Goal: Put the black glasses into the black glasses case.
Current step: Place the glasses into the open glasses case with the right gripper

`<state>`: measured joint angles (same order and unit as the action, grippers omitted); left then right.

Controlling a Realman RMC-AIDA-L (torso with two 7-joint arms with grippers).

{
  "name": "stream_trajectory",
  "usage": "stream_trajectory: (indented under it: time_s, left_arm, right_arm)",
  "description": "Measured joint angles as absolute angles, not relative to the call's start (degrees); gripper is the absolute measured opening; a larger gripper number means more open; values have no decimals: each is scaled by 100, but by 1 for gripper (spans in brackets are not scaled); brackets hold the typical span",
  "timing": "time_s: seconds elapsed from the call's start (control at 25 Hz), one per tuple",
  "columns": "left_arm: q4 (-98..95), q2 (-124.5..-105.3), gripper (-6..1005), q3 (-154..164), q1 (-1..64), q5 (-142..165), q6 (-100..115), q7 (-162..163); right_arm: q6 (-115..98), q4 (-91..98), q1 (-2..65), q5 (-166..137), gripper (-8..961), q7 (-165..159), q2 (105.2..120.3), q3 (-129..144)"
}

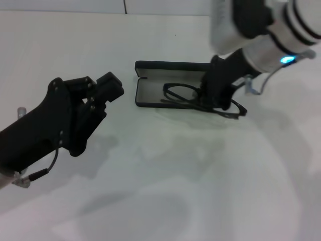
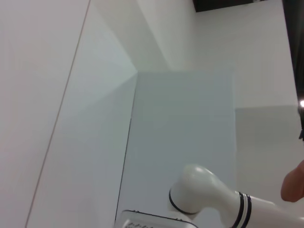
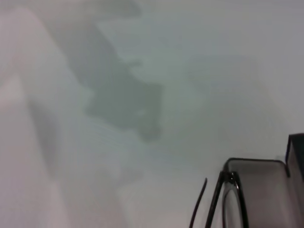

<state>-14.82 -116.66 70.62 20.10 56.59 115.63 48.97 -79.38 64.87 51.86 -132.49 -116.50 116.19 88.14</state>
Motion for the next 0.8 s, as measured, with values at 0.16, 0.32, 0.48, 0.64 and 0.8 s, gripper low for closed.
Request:
stream_trajectory:
  time_s: [0.16, 0.32, 0.48, 0.64, 0.8]
  left_arm:
    - [-1453, -11668, 71, 7077, 1966, 5661, 11558, 4889]
    - [-1449, -11670, 71, 7077, 1943, 5663, 11557, 4887]
    - [-1449, -11672, 71, 7061, 1934, 5666, 11564, 4911]
    - [-1450, -11673, 71, 7052, 1937, 5661, 11576, 4951]
    - [-1451, -11699, 71, 7050, 1955, 5661, 11572, 4961]
  right_arm:
    - [-7493, 6112, 5577, -13421, 146, -11737, 11619, 9249]
    - [-6916, 5836, 5778, -13594, 147, -11813, 11619, 9773]
    - [-6339, 5675, 5827, -13815, 147, -11926, 11619, 10290]
    - [-6009, 5633, 5829, -13966, 148, -11956, 11619, 10486]
    - [-5746, 5512, 5832, -13989, 148, -11955, 11619, 10601]
